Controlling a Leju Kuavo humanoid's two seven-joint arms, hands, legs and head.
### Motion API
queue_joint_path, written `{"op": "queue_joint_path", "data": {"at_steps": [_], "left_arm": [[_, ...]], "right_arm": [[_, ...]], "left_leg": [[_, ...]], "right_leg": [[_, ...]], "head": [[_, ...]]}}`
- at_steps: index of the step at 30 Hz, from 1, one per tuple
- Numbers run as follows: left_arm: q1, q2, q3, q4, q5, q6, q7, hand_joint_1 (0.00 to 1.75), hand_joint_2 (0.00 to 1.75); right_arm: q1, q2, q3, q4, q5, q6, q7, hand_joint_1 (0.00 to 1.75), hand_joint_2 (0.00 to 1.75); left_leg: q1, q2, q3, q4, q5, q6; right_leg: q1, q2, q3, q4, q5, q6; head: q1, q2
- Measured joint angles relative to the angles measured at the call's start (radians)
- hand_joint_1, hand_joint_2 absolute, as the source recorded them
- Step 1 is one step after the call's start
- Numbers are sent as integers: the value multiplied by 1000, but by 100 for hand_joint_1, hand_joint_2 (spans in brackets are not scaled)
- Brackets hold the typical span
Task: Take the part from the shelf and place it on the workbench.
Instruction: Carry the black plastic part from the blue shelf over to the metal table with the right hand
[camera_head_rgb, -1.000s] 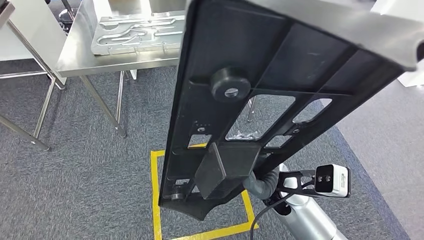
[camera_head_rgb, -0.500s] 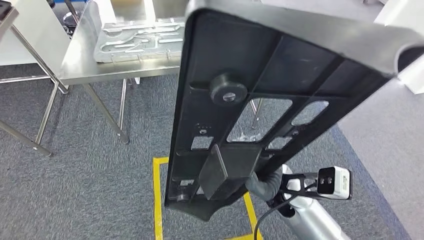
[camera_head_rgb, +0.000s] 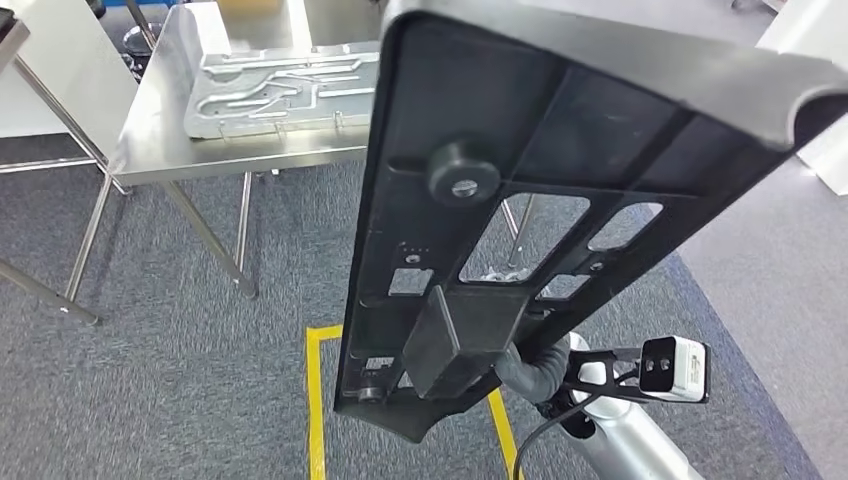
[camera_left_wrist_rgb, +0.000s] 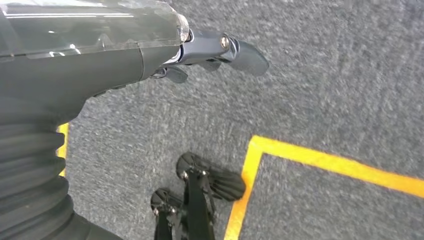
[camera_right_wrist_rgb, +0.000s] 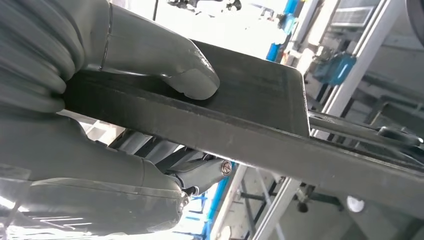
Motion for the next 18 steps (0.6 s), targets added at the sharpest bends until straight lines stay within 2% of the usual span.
{"op": "queue_joint_path", "data": {"at_steps": [2, 3, 4, 6, 7, 8, 9, 11, 13, 16, 17, 18], "left_arm": [[0, 0, 0, 0, 0, 0, 0, 0, 175], [-1, 0, 0, 0, 1, 0, 0, 0, 175], [-2, 0, 0, 0, 1, 0, 0, 0, 175], [-2, 0, 0, 0, 2, 0, 1, 0, 175], [-1, 0, 0, 0, 2, 0, 2, 0, 175], [-1, 0, 0, 0, 3, 1, 3, 0, 175], [0, 0, 0, 0, 4, 1, 3, 0, 175], [-1, -3, 0, 0, 5, 2, 4, 0, 175], [-3, -5, 0, 0, 5, 3, 4, 0, 175], [-3, -6, 0, 0, 4, 4, 5, 0, 175], [-4, -6, 0, 0, 3, 4, 4, 0, 175], [-5, -7, 0, 1, 2, 4, 3, 0, 175]], "right_arm": [[1, -1, 0, -3, -1, 0, 0, 175, 175], [0, -1, 0, -5, 0, -1, 0, 175, 175], [1, -2, 0, -6, 0, -1, 0, 175, 175], [7, -2, 1, -7, 0, 0, 0, 175, 175], [11, -2, 1, -7, 0, 0, 0, 175, 175], [14, -2, 1, -7, 1, 0, 0, 175, 175], [16, -2, 1, -7, 1, 0, 0, 175, 175], [18, -2, 2, -7, 2, 2, 0, 175, 175], [19, -2, 2, -7, 4, 3, 0, 175, 175], [22, -3, 2, -7, 7, 4, 0, 175, 175], [23, -3, 2, -7, 8, 4, -1, 175, 175], [23, -4, 2, -8, 9, 6, -1, 175, 175]], "left_leg": [[2, -3, 19, -9, -4, 15], [3, -4, 30, -12, -9, 21], [3, -5, 39, -15, -15, 25], [1, -6, 54, -15, -31, 30], [0, -8, 63, -15, -39, 30], [-1, -9, 75, -15, -48, 30], [-2, -10, 88, -15, -57, 29], [-5, -12, 116, -15, -78, 24], [-7, -15, 132, -19, -96, 13], [-7, -16, 144, -5, -92, -6], [-6, -15, 136, 27, -85, -12], [-5, -13, 114, 73, -84, -16]], "right_leg": [[-3, 0, -14, 47, 1, 9], [-4, 0, -41, 95, -6, 13], [-5, 0, -80, 158, -22, 16], [-6, 0, -168, 274, -73, 20], [-6, 0, -198, 301, -88, 22], [-6, 0, -211, 295, -83, 20], [-6, 0, -208, 258, -59, 18], [-1, 1, -167, 121, 37, 6], [6, 2, -137, 30, 91, -4], [6, 3, -110, 4, 89, -21], [3, 2, -93, -3, 85, -27], [2, 0, -76, -8, 80, -32]], "head": [[0, 0], [0, 0], [0, 0], [0, 0], [0, 0], [0, 0], [0, 0], [0, 0], [1, 0], [1, 0], [1, 0], [1, 0]]}}
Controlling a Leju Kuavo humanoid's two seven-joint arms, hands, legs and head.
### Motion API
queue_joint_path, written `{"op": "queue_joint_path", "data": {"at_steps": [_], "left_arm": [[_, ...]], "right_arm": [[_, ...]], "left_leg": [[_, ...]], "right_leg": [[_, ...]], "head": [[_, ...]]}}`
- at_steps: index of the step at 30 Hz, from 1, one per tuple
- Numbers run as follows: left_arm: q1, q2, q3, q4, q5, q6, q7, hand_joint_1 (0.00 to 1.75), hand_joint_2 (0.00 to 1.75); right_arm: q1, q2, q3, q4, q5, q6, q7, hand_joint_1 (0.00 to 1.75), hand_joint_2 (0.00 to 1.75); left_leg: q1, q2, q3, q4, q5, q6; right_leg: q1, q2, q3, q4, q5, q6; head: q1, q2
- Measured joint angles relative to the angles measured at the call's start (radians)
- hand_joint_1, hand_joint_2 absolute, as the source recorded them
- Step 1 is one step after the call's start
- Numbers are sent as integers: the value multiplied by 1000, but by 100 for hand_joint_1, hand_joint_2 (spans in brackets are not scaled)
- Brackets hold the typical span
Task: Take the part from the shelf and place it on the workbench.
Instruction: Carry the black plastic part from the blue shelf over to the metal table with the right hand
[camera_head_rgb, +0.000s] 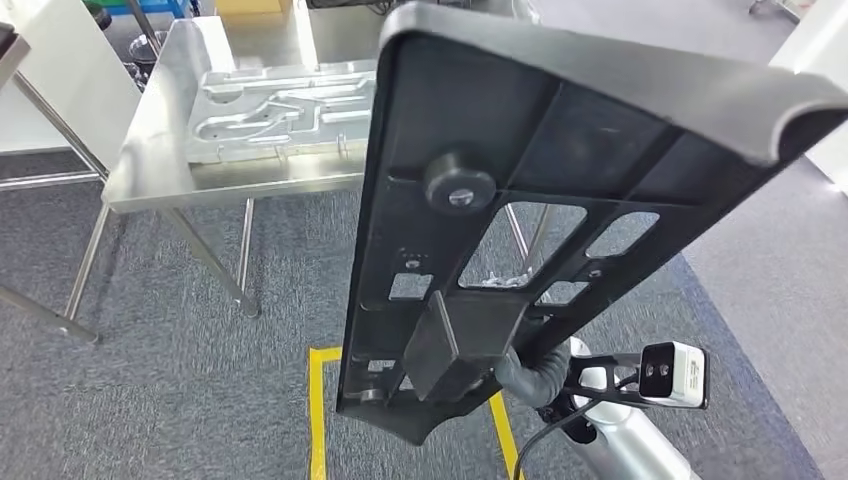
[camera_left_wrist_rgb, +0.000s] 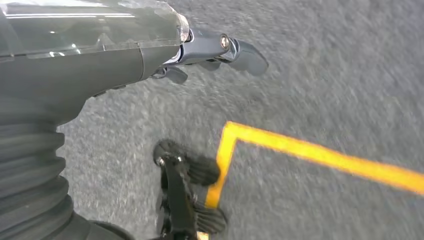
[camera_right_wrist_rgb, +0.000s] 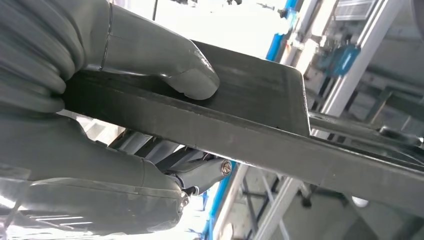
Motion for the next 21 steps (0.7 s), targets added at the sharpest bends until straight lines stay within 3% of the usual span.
{"op": "queue_joint_path", "data": {"at_steps": [1, 3, 5, 6, 7, 9, 10, 11, 13, 14, 16, 18, 20, 21], "left_arm": [[-1, 0, 0, 0, -1, 0, -1, 0, 175], [1, 0, 0, 0, -3, -1, -3, 0, 175], [5, 0, 0, 0, -4, -2, -4, 0, 175], [6, 0, 0, 0, -5, -3, -4, 0, 175], [7, 0, 0, 0, -6, -4, -4, 0, 175], [10, 1, 0, 0, -7, -4, -4, 0, 175], [11, 2, 0, 0, -8, -5, -5, 0, 175], [11, 3, 0, 0, -8, -5, -5, 0, 175], [8, 4, 0, 0, -7, -7, -5, 0, 175], [6, 5, 0, 0, -6, -8, -5, 0, 175], [2, 5, 0, 0, -4, -8, -5, 0, 175], [1, 5, 0, 0, -1, -8, -5, 0, 175], [3, 5, 0, 0, 1, -5, -5, 0, 175], [4, 5, 0, 0, 3, -4, -4, 0, 175]], "right_arm": [[1, 0, 0, 0, 3, 3, 0, 175, 175], [6, 0, 0, 0, 10, 10, -1, 175, 175], [14, 0, -1, 0, 16, 15, -1, 175, 175], [17, 1, -1, 0, 18, 15, -1, 175, 175], [20, 1, -2, 0, 20, 16, -1, 175, 175], [24, 1, -4, 0, 23, 16, -1, 175, 175], [26, 1, -5, -1, 25, 16, -1, 175, 175], [29, 1, -6, -2, 27, 16, -1, 175, 175], [30, 2, -9, -7, 30, 17, -1, 175, 175], [30, 3, -11, -10, 31, 19, -2, 175, 175], [29, 5, -16, -14, 32, 25, -2, 175, 175], [30, 6, -19, -14, 33, 30, -2, 175, 175], [33, 8, -19, -14, 34, 33, -2, 175, 175], [35, 9, -19, -14, 35, 34, -2, 175, 175]], "left_leg": [[2, 2, -36, 61, -9, -5], [5, 4, -122, 174, -65, -15], [8, 5, -173, 195, -121, -19], [9, 6, -178, 161, -116, -17], [10, 7, -173, 105, -82, -14], [6, 8, -155, -17, 44, -4], [2, 9, -145, -52, 90, 2], [-2, 8, -136, -71, 115, 8], [-6, 6, -110, -80, 106, 22], [-5, 4, -96, -87, 100, 30], [-3, 3, -66, -94, 84, 40], [-2, 3, -44, -95, 63, 44], [-1, 0, -21, -95, 41, 42], [1, -1, -6, -95, 29, 40]], "right_leg": [[-1, -2, 15, -4, -8, -3], [-1, -2, 40, -7, -29, -6], [-1, 0, 67, -7, -53, -5], [0, 1, 84, -7, -66, -4], [0, 1, 101, -8, -79, -2], [2, 2, 131, -7, -106, 3], [3, 4, 143, -9, -119, 8], [2, 5, 155, -8, -127, 15], [0, 6, 162, 17, -123, 29], [-2, 6, 149, 54, -110, 35], [-5, 5, 85, 159, -112, 45], [-8, 5, -3, 261, -167, 54], [-10, 4, -67, 295, -212, 59], [-11, 4, -78, 272, -204, 60]], "head": [[0, 0], [0, 0], [0, 0], [0, 0], [0, 0], [0, 0], [0, 0], [0, 0], [0, 0], [0, 0], [0, 0], [0, 0], [0, 0], [0, 0]]}}
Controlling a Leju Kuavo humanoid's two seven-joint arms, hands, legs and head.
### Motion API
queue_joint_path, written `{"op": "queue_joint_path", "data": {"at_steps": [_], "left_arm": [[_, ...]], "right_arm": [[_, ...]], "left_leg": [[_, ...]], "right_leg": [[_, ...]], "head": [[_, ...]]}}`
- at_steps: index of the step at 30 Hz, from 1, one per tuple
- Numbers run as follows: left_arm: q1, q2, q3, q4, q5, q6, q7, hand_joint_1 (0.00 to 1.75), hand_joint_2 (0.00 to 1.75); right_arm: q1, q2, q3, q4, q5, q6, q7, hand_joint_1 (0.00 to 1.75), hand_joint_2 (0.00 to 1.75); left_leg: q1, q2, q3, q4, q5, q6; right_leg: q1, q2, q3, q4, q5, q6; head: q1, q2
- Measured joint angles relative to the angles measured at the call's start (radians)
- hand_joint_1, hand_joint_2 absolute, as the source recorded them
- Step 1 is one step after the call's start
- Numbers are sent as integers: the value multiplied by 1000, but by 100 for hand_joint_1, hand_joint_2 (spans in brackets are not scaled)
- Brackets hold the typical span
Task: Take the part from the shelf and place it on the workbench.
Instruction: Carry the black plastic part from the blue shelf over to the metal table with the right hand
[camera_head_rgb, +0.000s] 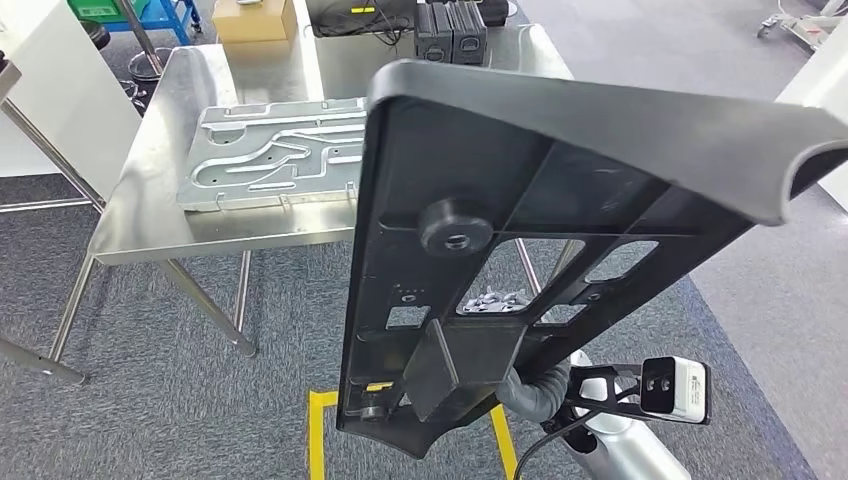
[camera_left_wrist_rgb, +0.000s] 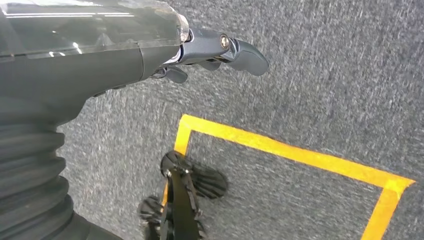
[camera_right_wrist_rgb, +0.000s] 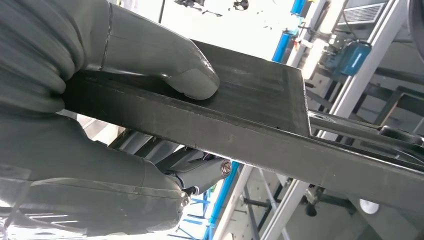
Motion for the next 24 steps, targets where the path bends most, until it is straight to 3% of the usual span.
{"op": "queue_joint_path", "data": {"at_steps": [1, 3, 5, 7, 9, 11, 13, 15, 16, 17, 19, 20, 21, 22, 24], "left_arm": [[0, -1, 0, 0, 1, 1, 0, 0, 175], [0, -2, 0, 0, 3, 2, 0, 0, 175], [-1, -1, 0, 0, 3, 3, 0, 0, 175], [-1, 0, 0, 0, 4, 4, 0, 0, 175], [-2, 1, 0, 0, 4, 4, 0, 0, 175], [-5, 1, 0, 0, 4, 4, 0, 0, 175], [-4, 0, 0, 0, 5, 5, 1, 0, 175], [1, -1, 0, 0, 6, 6, 0, 0, 175], [2, -2, 0, 0, 7, 6, 0, 0, 175], [4, -2, 0, 0, 8, 6, -1, 0, 175], [9, -1, 0, 0, 9, 5, -3, 0, 175], [11, 0, 0, 0, 10, 5, -3, 0, 175], [12, 1, 0, 0, 10, 4, -5, 0, 175], [10, 2, 0, 0, 10, 4, -6, 0, 175], [5, 2, 0, 0, 10, 2, -9, 0, 175]], "right_arm": [[2, 2, -1, 0, 1, 2, 0, 175, 175], [6, 5, -5, 0, 2, 7, 0, 175, 175], [12, 8, -9, 0, 4, 13, 0, 175, 175], [16, 13, -11, -1, 5, 14, 0, 175, 175], [18, 18, -13, -2, 5, 15, 0, 175, 175], [20, 23, -14, -2, 5, 15, 0, 175, 175], [22, 25, -14, -2, 7, 16, 0, 175, 175], [25, 28, -14, -2, 12, 16, 0, 175, 175], [27, 30, -15, -2, 16, 16, 1, 175, 175], [29, 32, -16, -1, 20, 16, 1, 175, 175], [34, 36, -22, 1, 33, 14, 2, 175, 175], [38, 38, -26, 2, 42, 13, 2, 175, 175], [42, 40, -30, 3, 54, 11, 2, 175, 175], [46, 42, -33, 3, 64, 10, 2, 175, 175], [51, 45, -40, 2, 77, 8, 2, 175, 175]], "left_leg": [[2, -2, 16, 0, -12, -4], [5, -5, 47, 1, -40, -14], [2, -5, 69, -4, -63, -27], [0, -4, 83, -1, -65, -40], [1, -1, 72, 50, -56, -51], [4, 4, 4, 168, -76, -60], [4, 7, -92, 281, -135, -63], [3, 7, -151, 292, -171, -55], [1, 7, -161, 253, -154, -45], [-3, 7, -163, 194, -106, -31], [-16, 3, -155, 86, 26, -8], [-23, 2, -148, 58, 68, -1], [-28, -1, -140, 45, 82, 2], [-30, -4, -125, 38, 71, 5], [-27, -12, -89, 15, 60, 13]], "right_leg": [[-1, -1, 2, -49, 32, 1], [-2, -6, 27, -171, 141, -1], [0, -10, 44, -227, 196, -17], [0, -7, 57, -231, 186, -37], [-1, -5, 83, -238, 178, -53], [1, -6, 109, -243, 161, -64], [5, -5, 129, -245, 141, -69], [12, -3, 156, -247, 118, -72], [16, -3, 174, -249, 105, -73], [21, -3, 191, -251, 92, -74], [27, -3, 224, -255, 64, -72], [27, -2, 237, -259, 53, -68], [25, -1, 249, -258, 50, -62], [23, -2, 254, -249, 53, -56], [20, -4, 230, -177, 81, -44]], "head": [[0, 0], [0, 0], [0, 0], [0, 0], [-1, 0], [-1, 0], [-1, 0], [-1, 0], [-1, 0], [-1, 0], [-1, 0], [-1, 0], [-1, 0], [-1, 0], [-1, 0]]}}
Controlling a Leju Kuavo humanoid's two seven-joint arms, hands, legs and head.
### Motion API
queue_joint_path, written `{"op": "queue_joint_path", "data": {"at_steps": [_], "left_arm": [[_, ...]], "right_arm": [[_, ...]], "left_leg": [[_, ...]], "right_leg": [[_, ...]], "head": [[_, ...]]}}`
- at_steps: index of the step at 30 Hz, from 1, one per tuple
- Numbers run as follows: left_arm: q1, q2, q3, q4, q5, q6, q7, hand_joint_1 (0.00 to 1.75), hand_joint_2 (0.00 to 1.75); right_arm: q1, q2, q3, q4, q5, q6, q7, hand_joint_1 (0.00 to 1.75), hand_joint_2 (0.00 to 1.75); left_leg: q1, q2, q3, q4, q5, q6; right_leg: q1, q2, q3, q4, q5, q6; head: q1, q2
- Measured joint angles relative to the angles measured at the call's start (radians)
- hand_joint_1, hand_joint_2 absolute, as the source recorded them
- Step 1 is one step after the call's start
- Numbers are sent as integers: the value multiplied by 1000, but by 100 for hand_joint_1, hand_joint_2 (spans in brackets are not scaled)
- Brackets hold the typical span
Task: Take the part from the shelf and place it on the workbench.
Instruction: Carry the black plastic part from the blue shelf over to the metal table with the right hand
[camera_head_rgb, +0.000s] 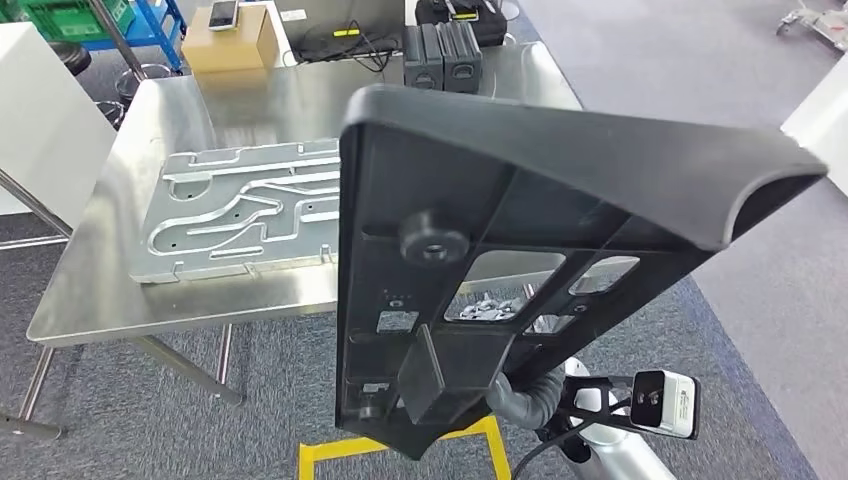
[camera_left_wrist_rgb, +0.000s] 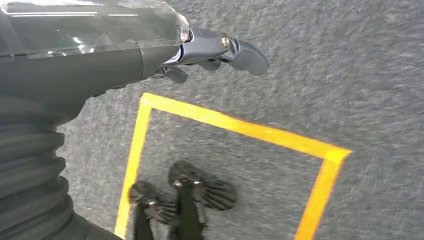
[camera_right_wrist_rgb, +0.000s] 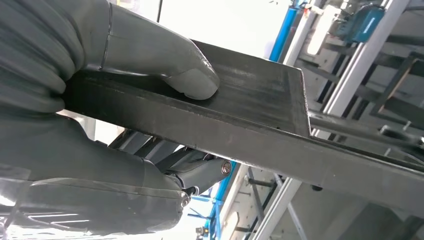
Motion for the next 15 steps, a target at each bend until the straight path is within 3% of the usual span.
{"op": "queue_joint_path", "data": {"at_steps": [2, 4, 6, 7, 8, 11, 12, 14, 15], "left_arm": [[-3, 0, 0, 0, 0, -3, -2, 0, 175], [-1, 0, 0, 0, -1, -6, -4, 0, 175], [3, -2, 0, 0, -2, -11, -6, 0, 175], [4, -3, 0, 0, -3, -13, -8, 0, 175], [5, -5, 0, 0, -4, -15, -9, 0, 175], [6, -7, 0, 0, -7, -18, -11, 0, 175], [6, -7, 0, 0, -7, -19, -11, 0, 175], [4, -6, 0, 0, -2, -18, -8, 0, 175], [1, -6, 0, 0, 2, -16, -5, 0, 175]], "right_arm": [[6, 2, -6, -2, 7, -1, 0, 175, 175], [18, 3, -13, -2, 12, -1, -1, 175, 175], [32, 4, -20, -2, 17, -4, -1, 175, 175], [39, 4, -23, -2, 21, -7, -1, 175, 175], [47, 4, -27, -2, 27, -10, -2, 175, 175], [71, 4, -38, -2, 44, -15, -2, 175, 175], [77, 4, -41, -4, 52, -19, -2, 175, 175], [82, 6, -48, -8, 75, -36, -2, 175, 175], [83, 8, -50, -9, 89, -47, -1, 175, 175]], "left_leg": [[7, -5, 37, -17, -14, 4], [13, -9, 68, -23, -37, 4], [17, -16, 105, -25, -68, 0], [20, -19, 126, -25, -85, -4], [23, -21, 148, -26, -104, -8], [22, -27, 202, -26, -162, -22], [20, -27, 218, -25, -174, -29], [18, -25, 222, 1, -166, -41], [19, -18, 206, 42, -145, -46]], "right_leg": [[-2, 1, -85, 124, 9, 10], [-7, 1, -181, 214, -48, 20], [-14, 1, -244, 215, -121, 30], [-16, 0, -261, 184, -128, 34], [-17, 0, -269, 134, -94, 35], [-16, 0, -275, -14, 134, 26], [-16, 0, -271, -32, 175, 17], [-17, 0, -251, -36, 174, -2], [-20, -1, -238, -43, 168, -10]], "head": [[0, 0], [0, 0], [0, 0], [0, 0], [0, 0], [0, 0], [0, 0], [0, 0], [0, 0]]}}
